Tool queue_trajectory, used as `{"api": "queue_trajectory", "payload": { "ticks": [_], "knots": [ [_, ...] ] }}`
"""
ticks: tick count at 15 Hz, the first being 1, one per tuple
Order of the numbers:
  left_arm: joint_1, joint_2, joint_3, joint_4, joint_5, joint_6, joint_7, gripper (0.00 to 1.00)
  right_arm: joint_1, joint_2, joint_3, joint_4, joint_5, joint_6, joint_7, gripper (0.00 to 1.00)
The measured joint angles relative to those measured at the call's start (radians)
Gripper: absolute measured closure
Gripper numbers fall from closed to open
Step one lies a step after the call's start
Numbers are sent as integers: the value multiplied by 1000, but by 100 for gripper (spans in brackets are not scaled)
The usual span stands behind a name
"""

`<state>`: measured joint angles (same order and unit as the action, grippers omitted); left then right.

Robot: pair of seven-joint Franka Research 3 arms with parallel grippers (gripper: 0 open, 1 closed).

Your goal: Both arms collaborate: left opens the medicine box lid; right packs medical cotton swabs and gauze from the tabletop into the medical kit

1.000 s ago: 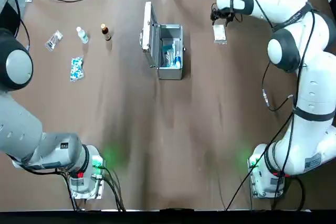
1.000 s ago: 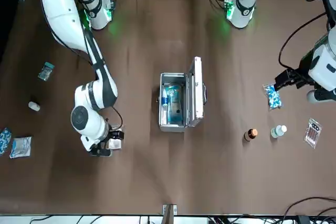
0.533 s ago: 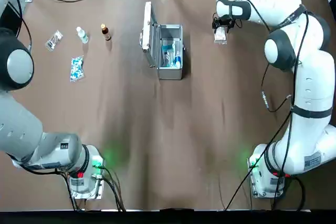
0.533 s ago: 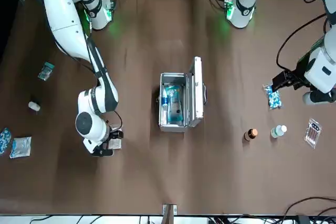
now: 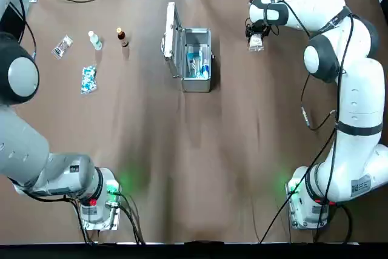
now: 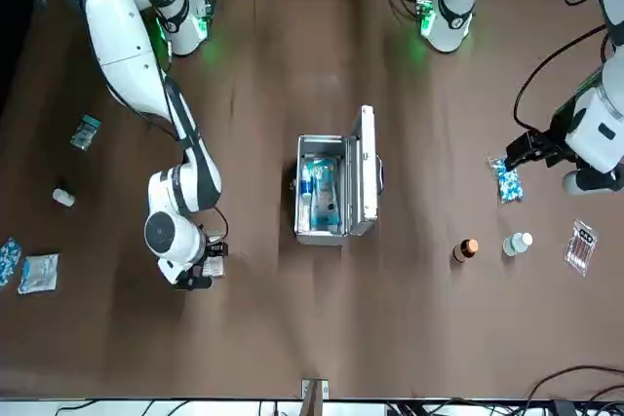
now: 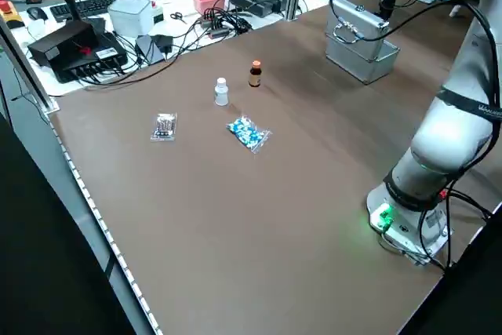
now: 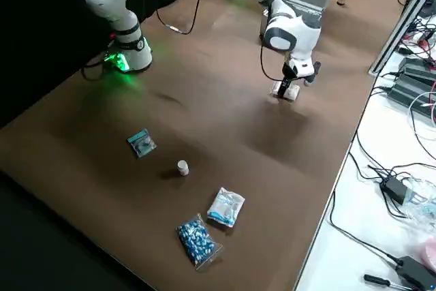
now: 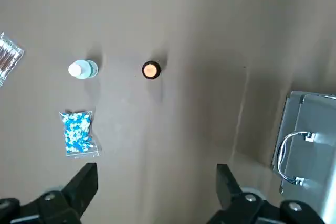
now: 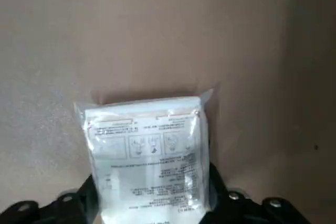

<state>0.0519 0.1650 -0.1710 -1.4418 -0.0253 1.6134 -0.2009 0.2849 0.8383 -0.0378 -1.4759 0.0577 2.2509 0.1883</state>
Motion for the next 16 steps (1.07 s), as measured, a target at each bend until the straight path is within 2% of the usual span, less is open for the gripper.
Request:
{"api": "queue_trajectory", "payload": {
  "ticks": [6,9,11,13,16],
  "knots": [
    [0,0,0,0,1,5,0,0,4,-2,12,40,13,0,12,69],
    [0,0,-1,0,1,5,0,0,33,-27,30,73,48,-11,96,69],
    [0,0,-1,0,1,6,0,0,67,-64,54,92,70,-57,180,69],
    [0,0,-3,0,1,6,0,0,90,-98,100,124,86,-123,274,69],
    [0,0,-6,0,1,6,0,0,99,-121,197,163,89,-162,417,72]
  ]
}}
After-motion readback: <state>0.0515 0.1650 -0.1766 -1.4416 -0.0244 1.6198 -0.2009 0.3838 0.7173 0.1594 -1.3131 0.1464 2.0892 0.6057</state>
